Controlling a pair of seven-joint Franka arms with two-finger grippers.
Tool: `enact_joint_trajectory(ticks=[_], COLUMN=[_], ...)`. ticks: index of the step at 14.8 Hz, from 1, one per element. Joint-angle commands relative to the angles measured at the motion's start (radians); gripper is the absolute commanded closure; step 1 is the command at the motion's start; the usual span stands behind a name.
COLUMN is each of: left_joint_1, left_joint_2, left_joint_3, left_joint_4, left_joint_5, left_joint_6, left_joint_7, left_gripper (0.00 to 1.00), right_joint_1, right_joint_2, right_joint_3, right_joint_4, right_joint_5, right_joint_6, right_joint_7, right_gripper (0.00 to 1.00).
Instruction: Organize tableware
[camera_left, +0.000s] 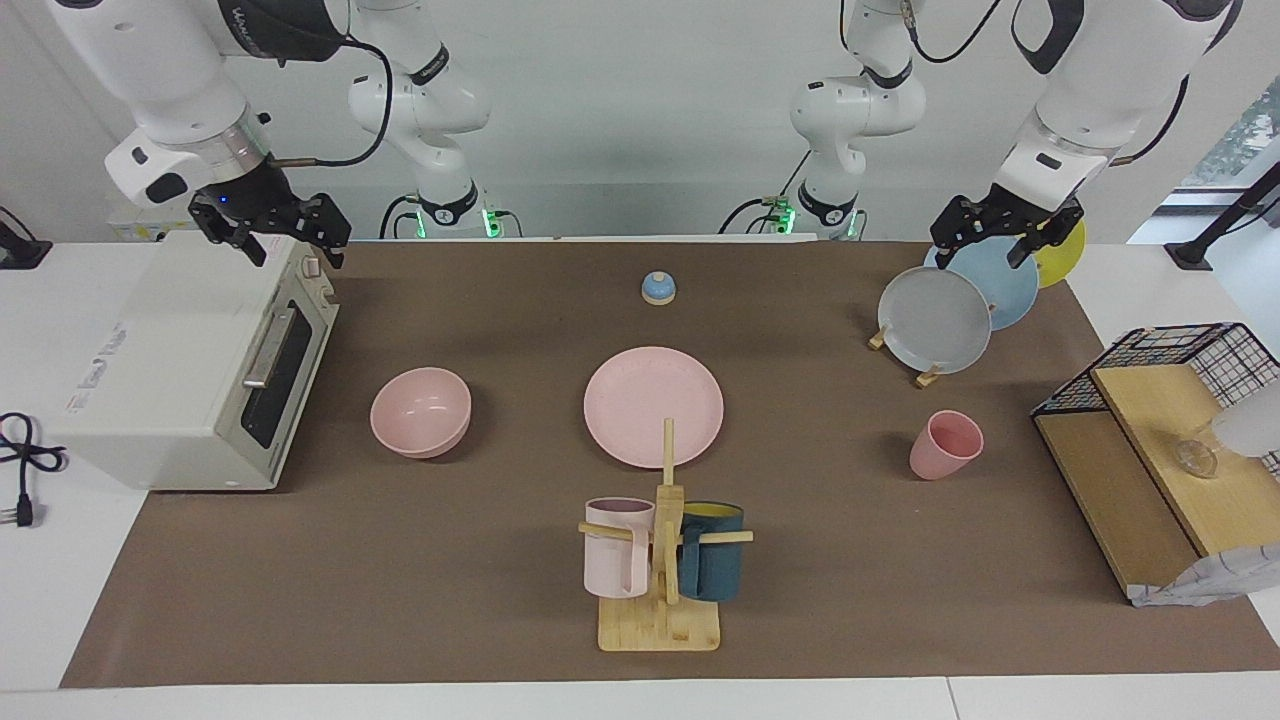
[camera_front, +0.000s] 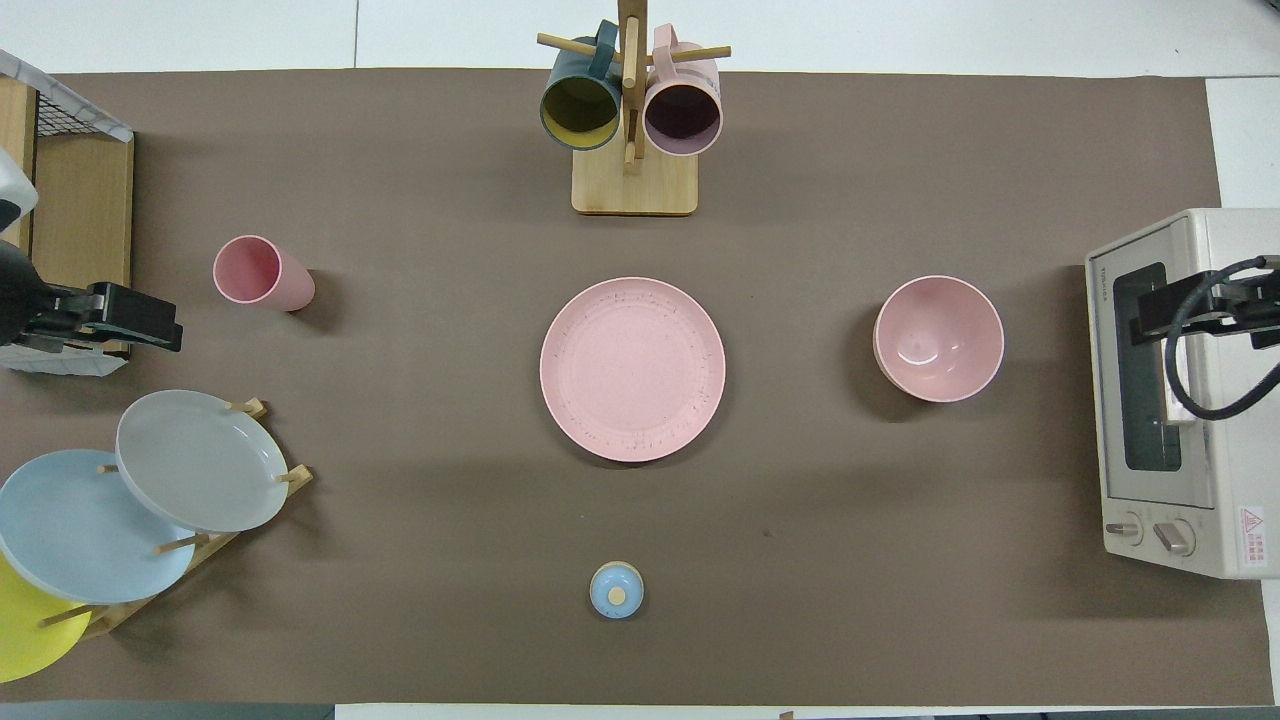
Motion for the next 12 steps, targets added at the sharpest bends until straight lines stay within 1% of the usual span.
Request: enact_joint_trajectory(ticks=[1,4,7,8,9,10,11,12], left_joint_1=[0.012,0.012,0.012,0.012,0.012,0.012,0.012,0.012], left_joint_2=[-0.006,-0.006,-0.006,-0.006,-0.006,-0.006,-0.006,-0.006], left_joint_3=[-0.009,-0.009,-0.009,-0.009,-0.009,-0.009,-0.009,-0.009], left_joint_4=[0.003,0.003,0.003,0.003,0.003,0.003,0.003,0.003], left_joint_5=[0.021,0.021,0.021,0.021,0.021,0.021,0.021,0.021], left_joint_6=[-0.010,-0.010,-0.010,-0.010,-0.010,-0.010,-0.010,-0.010], left_joint_7=[0.002,0.002,0.002,0.002,0.002,0.002,0.002,0.002], left_gripper=[0.00,0.00,0.00,0.00,0.00,0.00,0.00,0.00], right_joint_1=[0.001,0.001,0.005,0.040,0.100,0.136,0.154,0.171], right_joint_2=[-0.003,-0.006,-0.006,-0.012,-0.021,-0.018,0.015,0.066], right_joint_3=[0.000,0.000,0.003,0.006,0.008,0.008,0.009,0.009], right_joint_4=[-0.008,-0.008,-0.012,-0.038,-0.098,-0.151,-0.170,-0.178], right_joint_5=[-0.002,0.002,0.016,0.022,0.025,0.024,0.025,0.025], right_joint_6=[-0.005,-0.002,0.045,0.079,0.196,0.276,0.306,0.341], right_joint_7=[0.014,0.021,-0.003,-0.012,-0.002,0.030,0.070,0.102], right_gripper=[0.00,0.00,0.00,0.00,0.00,0.00,0.00,0.00])
